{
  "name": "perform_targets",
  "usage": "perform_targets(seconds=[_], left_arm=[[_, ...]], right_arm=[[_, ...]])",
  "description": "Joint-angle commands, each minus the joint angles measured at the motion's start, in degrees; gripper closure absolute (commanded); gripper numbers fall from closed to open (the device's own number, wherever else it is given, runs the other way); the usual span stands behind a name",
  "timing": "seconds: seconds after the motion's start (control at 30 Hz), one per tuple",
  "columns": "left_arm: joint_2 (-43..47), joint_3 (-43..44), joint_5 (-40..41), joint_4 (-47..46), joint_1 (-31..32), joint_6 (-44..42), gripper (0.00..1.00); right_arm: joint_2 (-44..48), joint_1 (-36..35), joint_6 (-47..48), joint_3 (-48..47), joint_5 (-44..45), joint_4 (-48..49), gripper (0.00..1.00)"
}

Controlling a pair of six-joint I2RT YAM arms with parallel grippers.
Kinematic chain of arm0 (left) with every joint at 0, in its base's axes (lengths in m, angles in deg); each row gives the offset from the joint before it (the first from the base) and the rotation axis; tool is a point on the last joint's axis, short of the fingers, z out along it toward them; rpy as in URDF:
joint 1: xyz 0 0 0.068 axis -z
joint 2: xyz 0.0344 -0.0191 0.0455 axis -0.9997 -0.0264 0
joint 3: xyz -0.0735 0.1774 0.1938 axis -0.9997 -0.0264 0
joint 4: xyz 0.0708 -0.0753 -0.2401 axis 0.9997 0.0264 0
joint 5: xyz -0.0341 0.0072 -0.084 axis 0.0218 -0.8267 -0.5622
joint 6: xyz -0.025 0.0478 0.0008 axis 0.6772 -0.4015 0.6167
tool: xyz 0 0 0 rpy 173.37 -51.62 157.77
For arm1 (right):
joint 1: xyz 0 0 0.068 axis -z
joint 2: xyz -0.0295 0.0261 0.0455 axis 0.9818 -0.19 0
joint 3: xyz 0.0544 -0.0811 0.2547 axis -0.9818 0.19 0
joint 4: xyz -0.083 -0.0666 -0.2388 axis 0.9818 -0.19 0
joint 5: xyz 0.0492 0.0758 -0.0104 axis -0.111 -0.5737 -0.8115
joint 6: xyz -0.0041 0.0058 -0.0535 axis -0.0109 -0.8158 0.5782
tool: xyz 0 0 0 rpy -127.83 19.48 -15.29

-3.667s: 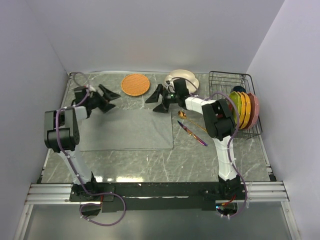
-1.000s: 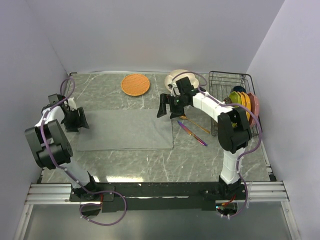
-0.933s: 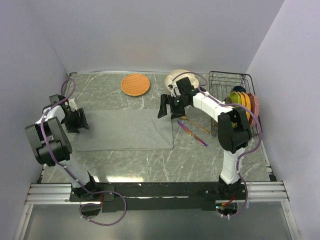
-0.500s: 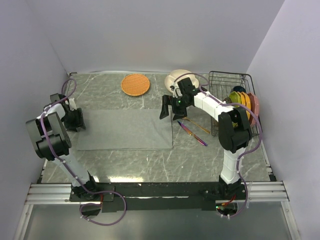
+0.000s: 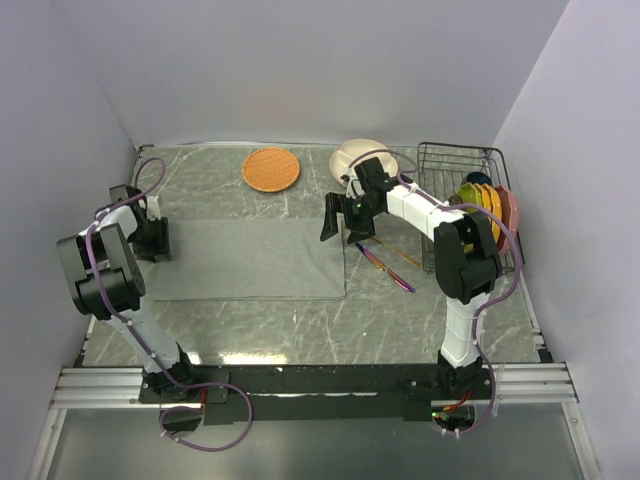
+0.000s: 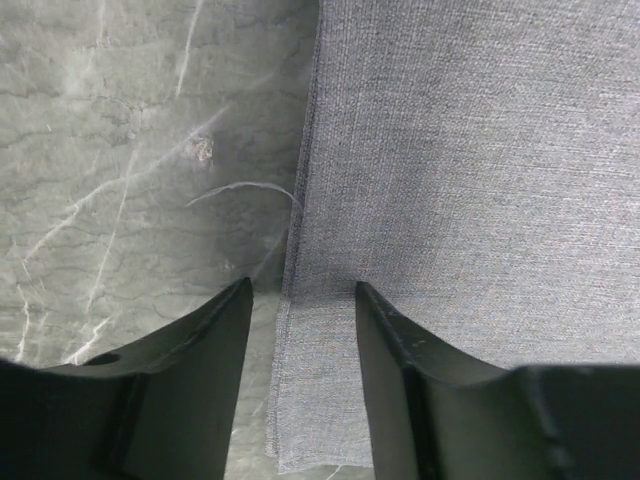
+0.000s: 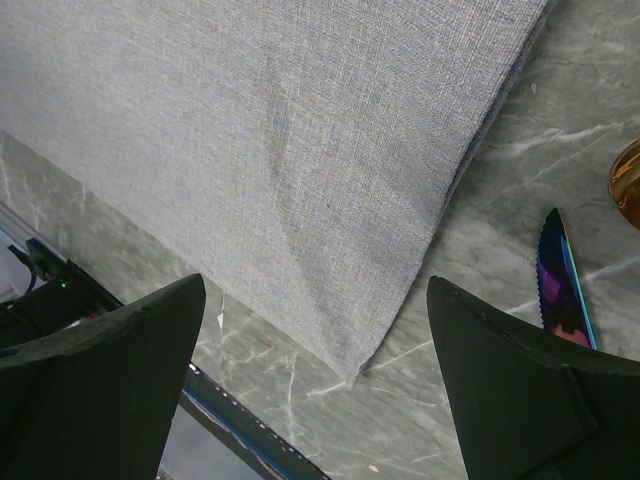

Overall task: Fold the napkin into a case and place the utensils inside
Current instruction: Pick up the rectangle-folded napkin at the center of the board.

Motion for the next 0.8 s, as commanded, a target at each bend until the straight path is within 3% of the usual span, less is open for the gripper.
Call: perform_targets(seconds=[0.0, 0.37, 0.57, 0.67, 0.77], left_arm=[[-0.41, -0.29, -3.1, -0.25, 0.95, -1.11, 0.54], [-0.24, -0.82, -3.45, -0.34, 2.36, -1.99, 0.65], [-2.17, -0.12, -3.01, 0.45, 3.06, -2.08, 0.82], [-1.82, 0.5, -3.89, 0.98, 3.06, -1.91, 0.99], [0.9, 0.76, -5.46, 2.03, 3.06, -1.3, 0.99]], right_arm=[[0.4, 0.5, -0.59, -0.27, 0.8, -0.09, 0.0], [0.14, 0.5, -1.38, 0.35, 0.36, 0.53, 0.0], [-0.74, 0.5, -1.64, -0.27, 0.28, 0.53, 0.0], [-0.83, 0.5, -1.64, -0.44, 0.1, 0.53, 0.0], [-0.48, 0.5, -1.64, -0.18, -0.25, 0.44, 0.0]])
